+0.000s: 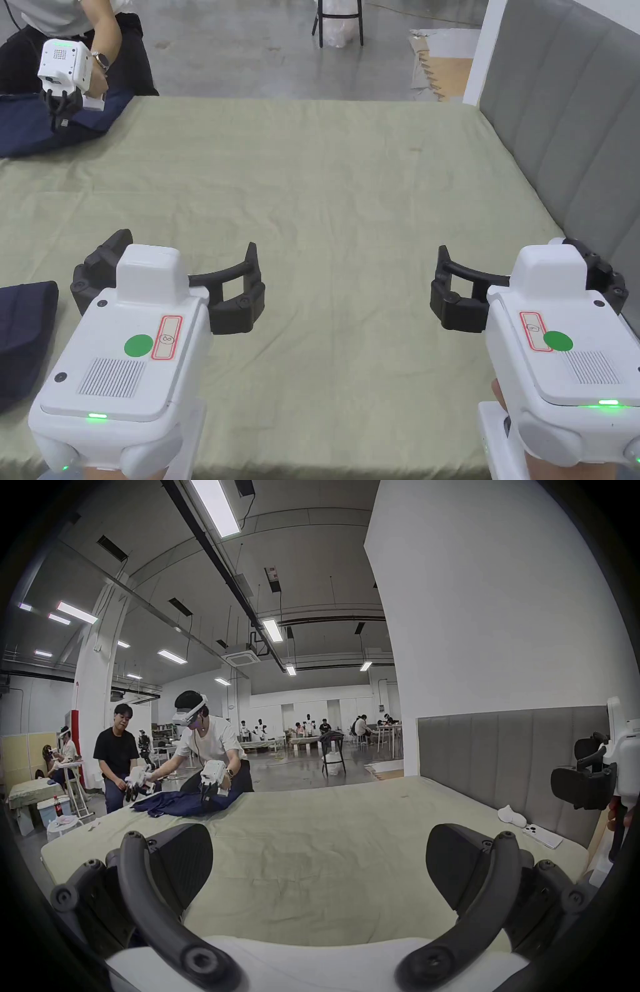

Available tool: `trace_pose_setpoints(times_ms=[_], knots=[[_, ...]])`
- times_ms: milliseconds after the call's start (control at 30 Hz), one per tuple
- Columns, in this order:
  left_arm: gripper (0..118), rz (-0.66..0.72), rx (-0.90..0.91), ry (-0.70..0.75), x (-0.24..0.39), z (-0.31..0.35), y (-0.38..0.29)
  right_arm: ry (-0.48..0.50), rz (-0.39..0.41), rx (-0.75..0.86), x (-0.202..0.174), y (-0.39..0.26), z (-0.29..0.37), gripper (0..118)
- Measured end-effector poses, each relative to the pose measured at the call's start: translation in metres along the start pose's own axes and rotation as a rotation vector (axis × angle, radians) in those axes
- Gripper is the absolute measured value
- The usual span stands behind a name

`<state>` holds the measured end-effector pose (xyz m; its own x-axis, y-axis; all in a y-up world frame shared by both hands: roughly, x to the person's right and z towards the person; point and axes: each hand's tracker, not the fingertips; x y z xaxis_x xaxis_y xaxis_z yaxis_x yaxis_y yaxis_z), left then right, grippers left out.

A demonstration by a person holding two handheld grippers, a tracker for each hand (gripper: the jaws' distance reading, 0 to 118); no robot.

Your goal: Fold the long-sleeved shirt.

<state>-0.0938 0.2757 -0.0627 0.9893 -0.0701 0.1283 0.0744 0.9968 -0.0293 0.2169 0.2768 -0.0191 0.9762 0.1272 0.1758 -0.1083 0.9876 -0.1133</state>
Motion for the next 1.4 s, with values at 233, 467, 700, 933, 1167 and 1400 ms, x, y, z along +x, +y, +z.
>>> trace_pose_setpoints(times_ms=[233,467,700,933,1167,1400], knots=[[111,-0.001,0.000,0.001,0.000,0.000,0.000,0.010,-0.016,0.001,0.000,0.001,0.001,118],[111,-0.001,0.003,0.005,-0.001,0.000,0.001,0.049,-0.062,-0.023,0.000,0.002,0.000,118],[111,0.000,0.002,0.002,-0.001,-0.001,0.002,0.033,-0.075,-0.104,-0.008,0.013,-0.003,118],[111,-0.001,0.003,0.001,0.000,-0.002,0.003,-0.043,-0.082,-0.204,-0.018,0.023,0.000,118],[111,-0.011,0.006,-0.009,0.003,-0.002,0.004,0.016,-0.132,-0.174,-0.014,0.023,0.000,118],[111,-0.008,-0.001,-0.012,0.003,-0.003,0.003,-0.010,-0.119,-0.167,-0.011,0.026,-0.002,118]])
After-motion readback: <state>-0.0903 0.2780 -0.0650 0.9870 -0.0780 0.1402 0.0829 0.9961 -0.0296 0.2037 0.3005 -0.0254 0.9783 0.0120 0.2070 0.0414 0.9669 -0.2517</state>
